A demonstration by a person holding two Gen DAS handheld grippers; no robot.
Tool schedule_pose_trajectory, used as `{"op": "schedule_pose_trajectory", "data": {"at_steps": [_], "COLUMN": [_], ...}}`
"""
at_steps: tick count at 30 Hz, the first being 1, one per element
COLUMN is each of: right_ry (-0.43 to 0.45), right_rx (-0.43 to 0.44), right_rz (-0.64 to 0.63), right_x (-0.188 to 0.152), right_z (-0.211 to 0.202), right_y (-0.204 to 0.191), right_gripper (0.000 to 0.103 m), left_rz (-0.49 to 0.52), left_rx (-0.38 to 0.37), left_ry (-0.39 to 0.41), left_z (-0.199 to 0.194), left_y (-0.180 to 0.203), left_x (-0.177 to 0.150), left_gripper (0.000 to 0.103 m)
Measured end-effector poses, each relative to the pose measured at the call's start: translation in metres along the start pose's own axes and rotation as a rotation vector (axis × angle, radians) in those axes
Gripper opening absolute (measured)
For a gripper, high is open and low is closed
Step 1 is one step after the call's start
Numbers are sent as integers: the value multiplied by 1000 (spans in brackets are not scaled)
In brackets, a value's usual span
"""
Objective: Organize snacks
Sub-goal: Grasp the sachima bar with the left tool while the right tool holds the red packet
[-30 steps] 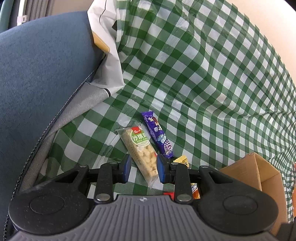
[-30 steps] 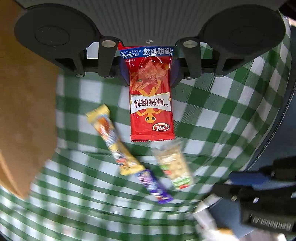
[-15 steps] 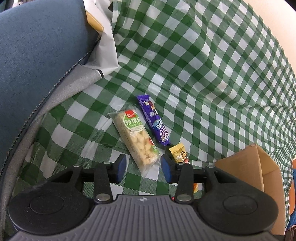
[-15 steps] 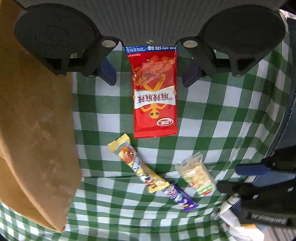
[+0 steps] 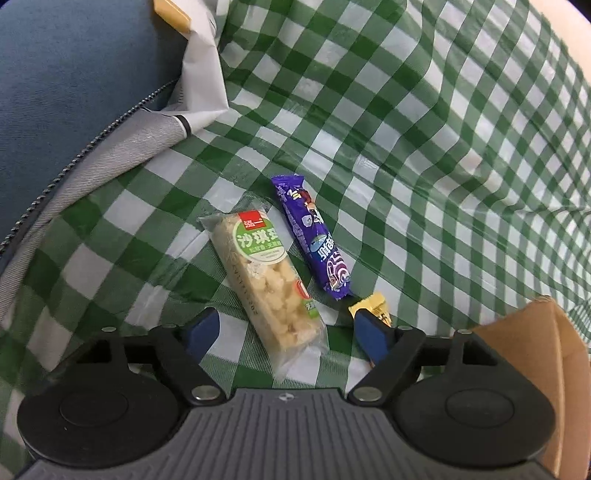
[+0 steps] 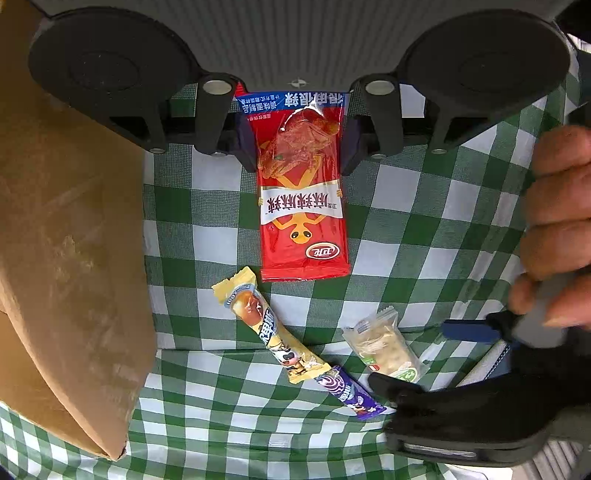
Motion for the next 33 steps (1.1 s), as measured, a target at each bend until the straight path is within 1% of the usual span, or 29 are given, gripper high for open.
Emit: {"op": "schedule_pose_trajectory", "data": {"at_steps": [4, 7, 9, 10, 11, 13, 15, 17, 23, 25, 27, 33], "right_ry": [-9, -11, -13, -14, -14, -12, -12, -11, -3, -1, 0, 16], "right_rx": [6, 9, 11, 10, 7, 1, -2, -3, -9, -15, -17, -20], "right_rz": [-15, -22, -22, -22, -23, -30, -29, -24, -17, -14, -14, -26], "right_x": [-1, -1, -1, 0, 0, 1, 1, 2, 2, 3, 3, 1], "right_z": [1, 2, 2, 3, 3, 3, 3, 3, -2, -4, -6, -17], "right_y": [1, 1, 2, 2, 1, -1, -1, -2, 1, 1, -1, -3], "right_gripper": [50, 50, 50, 50, 50, 50, 50, 50, 50, 50, 50, 50], "left_rz": [0, -8, 3, 19, 44, 78, 81, 85, 76, 55, 24, 16], "left_rx": [28, 47, 55, 64, 75, 90, 93, 105, 99, 100, 84, 52], "left_ry": [13, 8, 18, 23, 25, 22, 23, 18, -21, -40, -52, -79], "left_z": [15, 26, 31, 31, 31, 30, 25, 19, -9, -22, -37, -80], "left_y": [4, 1, 0, 1, 2, 2, 0, -1, -8, -15, -21, -31], "left_x": [3, 4, 5, 5, 6, 6, 5, 4, -10, -18, -26, -58], "left_gripper": [85, 84, 83, 75, 55, 46, 41, 41, 40, 40, 40, 40]}}
Point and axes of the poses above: each gripper's, at about its wrist camera, not at the fingertips, and z roughly the way its jaws point, y to its right, x to its top, the point moved 6 cm from there along z, roughly the way its jaws point, and after that the axes turned 4 degrees about -x, right-handed, at the moved point
